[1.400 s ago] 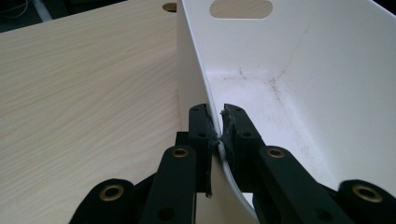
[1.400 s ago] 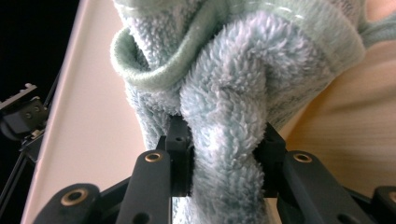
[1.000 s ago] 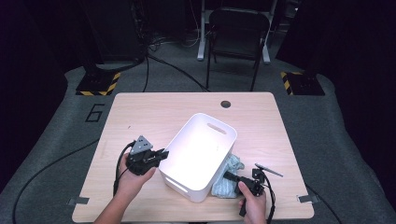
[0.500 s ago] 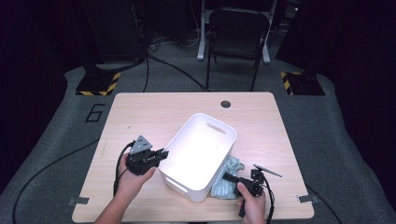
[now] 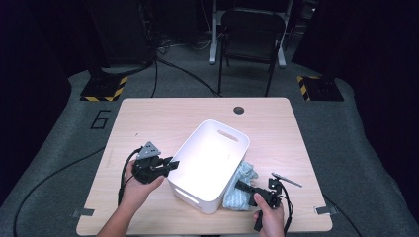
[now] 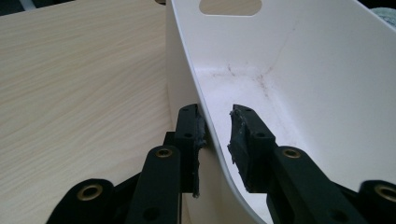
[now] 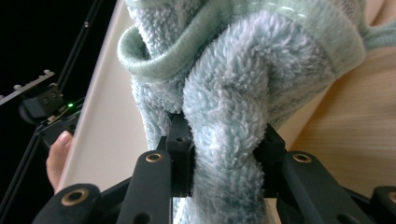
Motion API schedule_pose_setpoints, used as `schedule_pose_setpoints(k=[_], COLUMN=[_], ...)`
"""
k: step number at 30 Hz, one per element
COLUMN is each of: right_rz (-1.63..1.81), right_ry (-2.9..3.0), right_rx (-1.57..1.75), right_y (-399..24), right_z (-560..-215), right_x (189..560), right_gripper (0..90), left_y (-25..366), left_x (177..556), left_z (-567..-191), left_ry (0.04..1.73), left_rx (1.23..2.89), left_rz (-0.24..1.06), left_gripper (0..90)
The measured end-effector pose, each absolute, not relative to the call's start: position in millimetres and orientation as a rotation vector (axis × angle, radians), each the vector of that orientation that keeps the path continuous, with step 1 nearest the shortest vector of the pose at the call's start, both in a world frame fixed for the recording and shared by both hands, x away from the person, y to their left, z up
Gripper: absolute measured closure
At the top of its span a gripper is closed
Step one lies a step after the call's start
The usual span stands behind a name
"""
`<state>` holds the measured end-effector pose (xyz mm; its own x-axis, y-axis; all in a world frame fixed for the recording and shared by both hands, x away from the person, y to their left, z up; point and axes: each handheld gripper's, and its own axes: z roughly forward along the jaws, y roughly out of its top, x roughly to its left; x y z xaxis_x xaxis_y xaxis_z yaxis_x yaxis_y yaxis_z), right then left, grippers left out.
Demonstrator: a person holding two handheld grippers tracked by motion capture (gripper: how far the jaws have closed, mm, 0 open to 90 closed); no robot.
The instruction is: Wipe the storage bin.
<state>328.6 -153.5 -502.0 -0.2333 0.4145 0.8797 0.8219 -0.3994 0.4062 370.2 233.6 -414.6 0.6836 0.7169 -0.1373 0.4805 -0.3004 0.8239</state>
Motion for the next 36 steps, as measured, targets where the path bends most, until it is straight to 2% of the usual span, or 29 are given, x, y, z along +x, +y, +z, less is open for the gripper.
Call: schedule_pose_setpoints(k=[4, 7, 11, 36], right_rz=[-1.721, -1.764, -1.788, -1.608], right_ry=[-1.468, -1.437, -1.504, -1.542], right_rx=[-1.644, -1.605, -1.616, -1.762], right_y=[-154, -154, -151, -143], right_z=[-493, -482, -474, -519], right_x=[325, 321, 318, 331], right_gripper=[66.3, 66.4, 66.8, 67.8], left_y=[234, 232, 229, 232], left_x=[372, 373, 370, 371], left_z=[-415, -416, -415, -416], left_ry=[0.924, 0.921, 0.924, 0.961], left_rx=[1.956, 1.974, 1.995, 1.97], left_rz=[0.309, 0.33, 0.325, 0.353], left_gripper=[72.4, 77.6, 78.8, 80.3])
